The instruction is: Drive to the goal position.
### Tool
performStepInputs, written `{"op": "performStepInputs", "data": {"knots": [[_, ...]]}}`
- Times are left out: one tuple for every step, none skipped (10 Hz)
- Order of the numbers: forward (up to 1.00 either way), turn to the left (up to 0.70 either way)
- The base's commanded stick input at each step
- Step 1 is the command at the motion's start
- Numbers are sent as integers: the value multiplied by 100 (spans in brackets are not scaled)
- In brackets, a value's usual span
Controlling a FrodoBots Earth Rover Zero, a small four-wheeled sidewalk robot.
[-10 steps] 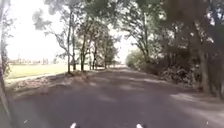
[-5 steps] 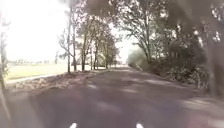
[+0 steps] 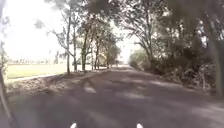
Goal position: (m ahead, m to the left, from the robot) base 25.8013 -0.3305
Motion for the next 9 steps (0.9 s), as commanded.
{"op": "performStepInputs", "data": {"knots": [[70,0],[70,0],[70,0],[69,0],[70,0],[70,-21],[69,-34],[69,-34],[70,-35]]}}
